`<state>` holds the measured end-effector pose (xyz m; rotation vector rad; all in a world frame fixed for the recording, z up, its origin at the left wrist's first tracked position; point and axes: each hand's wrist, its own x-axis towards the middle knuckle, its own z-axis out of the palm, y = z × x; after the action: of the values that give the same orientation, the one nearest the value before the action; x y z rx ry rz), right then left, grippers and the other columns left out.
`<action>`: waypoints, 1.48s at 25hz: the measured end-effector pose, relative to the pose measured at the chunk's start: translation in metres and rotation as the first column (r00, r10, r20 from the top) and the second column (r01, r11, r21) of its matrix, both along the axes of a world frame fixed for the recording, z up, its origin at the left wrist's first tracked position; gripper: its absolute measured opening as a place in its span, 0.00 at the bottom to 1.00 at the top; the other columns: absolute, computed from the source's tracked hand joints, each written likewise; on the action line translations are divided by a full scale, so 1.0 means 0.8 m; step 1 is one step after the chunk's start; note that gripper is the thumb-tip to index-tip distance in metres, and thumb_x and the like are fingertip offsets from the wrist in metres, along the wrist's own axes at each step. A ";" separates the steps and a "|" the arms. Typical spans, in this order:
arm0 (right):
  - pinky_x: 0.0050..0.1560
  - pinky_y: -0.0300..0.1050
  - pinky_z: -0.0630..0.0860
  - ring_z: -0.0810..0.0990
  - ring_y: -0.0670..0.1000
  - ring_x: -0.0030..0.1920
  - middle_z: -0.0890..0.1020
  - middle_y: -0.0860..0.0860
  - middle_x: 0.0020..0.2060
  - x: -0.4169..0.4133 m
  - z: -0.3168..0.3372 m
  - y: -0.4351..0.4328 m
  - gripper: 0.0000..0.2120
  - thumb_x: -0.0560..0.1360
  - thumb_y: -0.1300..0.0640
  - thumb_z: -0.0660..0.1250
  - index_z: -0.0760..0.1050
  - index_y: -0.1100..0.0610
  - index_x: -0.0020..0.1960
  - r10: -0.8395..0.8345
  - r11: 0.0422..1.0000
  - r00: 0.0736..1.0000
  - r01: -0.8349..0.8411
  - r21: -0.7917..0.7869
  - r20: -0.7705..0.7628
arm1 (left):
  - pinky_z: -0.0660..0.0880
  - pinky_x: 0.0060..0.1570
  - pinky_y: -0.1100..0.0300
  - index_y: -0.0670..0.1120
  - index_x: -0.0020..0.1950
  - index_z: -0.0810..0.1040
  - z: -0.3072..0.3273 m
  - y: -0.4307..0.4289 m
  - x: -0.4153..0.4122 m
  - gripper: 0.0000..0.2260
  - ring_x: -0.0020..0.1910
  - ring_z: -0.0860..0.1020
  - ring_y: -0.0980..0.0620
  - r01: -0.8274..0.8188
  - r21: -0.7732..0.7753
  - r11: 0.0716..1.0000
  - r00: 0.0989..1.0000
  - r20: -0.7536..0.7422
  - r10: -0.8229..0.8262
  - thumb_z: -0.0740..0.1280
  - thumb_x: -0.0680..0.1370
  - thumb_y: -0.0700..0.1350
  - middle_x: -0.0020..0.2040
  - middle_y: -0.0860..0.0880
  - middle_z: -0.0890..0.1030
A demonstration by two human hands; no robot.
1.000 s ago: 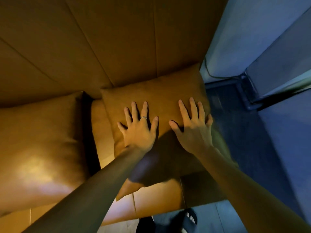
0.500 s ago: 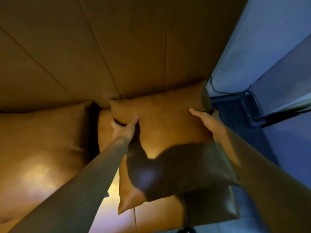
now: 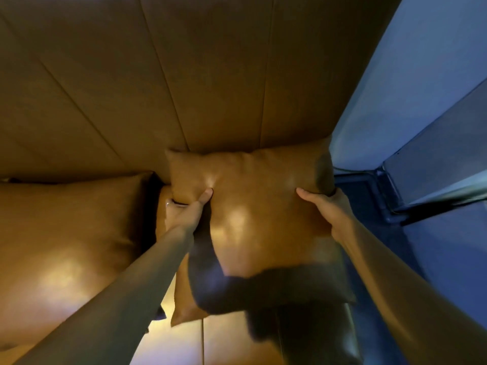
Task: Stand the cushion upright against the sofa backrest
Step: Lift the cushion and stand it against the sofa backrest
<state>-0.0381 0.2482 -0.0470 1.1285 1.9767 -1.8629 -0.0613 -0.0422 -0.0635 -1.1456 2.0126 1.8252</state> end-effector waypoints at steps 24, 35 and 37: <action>0.68 0.74 0.66 0.69 0.60 0.72 0.70 0.50 0.73 -0.071 0.067 0.030 0.51 0.62 0.47 0.80 0.56 0.45 0.78 0.025 0.990 0.945 -0.070 -0.125 -0.325 | 0.66 0.72 0.37 0.55 0.82 0.40 0.079 0.003 -0.078 0.60 0.72 0.69 0.44 0.190 0.079 0.979 0.946 -0.280 -0.161 0.80 0.65 0.62 0.71 0.51 0.71; 0.71 0.66 0.65 0.62 0.62 0.77 0.58 0.56 0.80 -0.034 0.137 -0.034 0.46 0.75 0.43 0.72 0.47 0.50 0.82 0.315 0.718 0.923 -0.079 0.691 -0.222 | 0.65 0.74 0.50 0.50 0.83 0.50 0.165 -0.014 -0.013 0.51 0.76 0.66 0.44 0.147 -0.300 0.942 0.886 -0.383 -0.260 0.76 0.69 0.63 0.78 0.45 0.67; 0.72 0.69 0.62 0.59 0.62 0.78 0.56 0.56 0.80 -0.016 0.166 -0.069 0.44 0.76 0.42 0.70 0.49 0.49 0.81 0.481 0.531 0.858 -0.118 0.839 -0.184 | 0.63 0.74 0.52 0.49 0.83 0.52 0.196 -0.031 0.016 0.47 0.78 0.64 0.45 0.091 -0.413 0.906 0.864 -0.420 -0.278 0.74 0.73 0.61 0.80 0.45 0.64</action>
<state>-0.0510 0.1928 0.0860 0.4267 3.1839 -0.9957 -0.0489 -0.0670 0.0936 -0.5634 2.7397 1.7838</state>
